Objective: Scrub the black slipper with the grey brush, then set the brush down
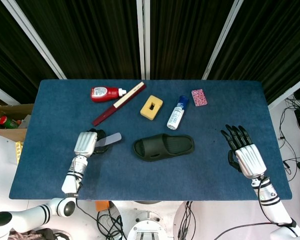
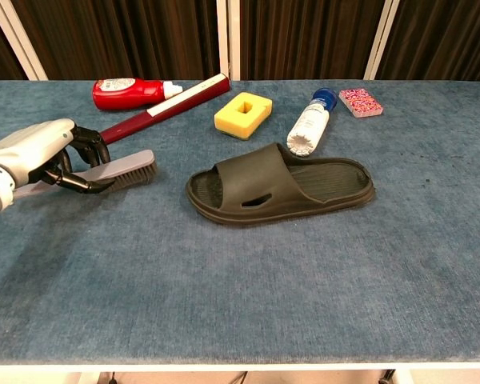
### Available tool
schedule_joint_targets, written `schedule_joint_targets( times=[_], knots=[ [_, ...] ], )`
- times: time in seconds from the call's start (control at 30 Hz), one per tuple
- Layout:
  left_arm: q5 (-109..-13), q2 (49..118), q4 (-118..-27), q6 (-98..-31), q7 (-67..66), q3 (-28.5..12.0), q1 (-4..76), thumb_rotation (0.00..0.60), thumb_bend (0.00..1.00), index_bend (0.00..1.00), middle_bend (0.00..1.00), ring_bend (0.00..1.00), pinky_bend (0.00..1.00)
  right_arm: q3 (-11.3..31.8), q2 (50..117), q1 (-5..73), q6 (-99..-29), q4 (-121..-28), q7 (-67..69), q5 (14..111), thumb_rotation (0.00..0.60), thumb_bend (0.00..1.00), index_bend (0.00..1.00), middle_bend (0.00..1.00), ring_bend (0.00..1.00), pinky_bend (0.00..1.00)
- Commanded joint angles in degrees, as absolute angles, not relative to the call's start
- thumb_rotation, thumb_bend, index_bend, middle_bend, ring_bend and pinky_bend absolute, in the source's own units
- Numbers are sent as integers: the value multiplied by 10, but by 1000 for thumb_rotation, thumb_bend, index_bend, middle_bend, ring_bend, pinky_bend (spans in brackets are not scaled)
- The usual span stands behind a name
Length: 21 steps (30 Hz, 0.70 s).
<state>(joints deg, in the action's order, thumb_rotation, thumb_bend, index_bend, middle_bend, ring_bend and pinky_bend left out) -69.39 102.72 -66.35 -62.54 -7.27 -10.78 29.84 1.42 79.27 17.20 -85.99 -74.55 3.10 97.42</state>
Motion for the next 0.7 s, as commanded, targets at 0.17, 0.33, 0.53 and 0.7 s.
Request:
schedule_joint_targets(
  times=[0.17,0.33,0.53,0.7],
  knots=[
    [-721,1033,-647,-640,-41,-103,299,600,288,579,616,449,584,14,793,172,-859,-744,32,974,572,778,0,0,0,0],
    [-742,1039,-628,-654,-20,-98,299,600,294,651,696,524,647,14,793,172,-858,-744,33,972,574,778,0,0,0,0],
    [-746,1038,-627,-652,3,-100,300,600,325,705,752,578,692,14,793,172,-857,-745,33,972,574,778,0,0,0,0],
    [-750,1034,-634,-650,68,-108,298,600,414,781,831,653,741,15,792,173,-855,-746,33,970,576,778,0,0,0,0]
  ],
)
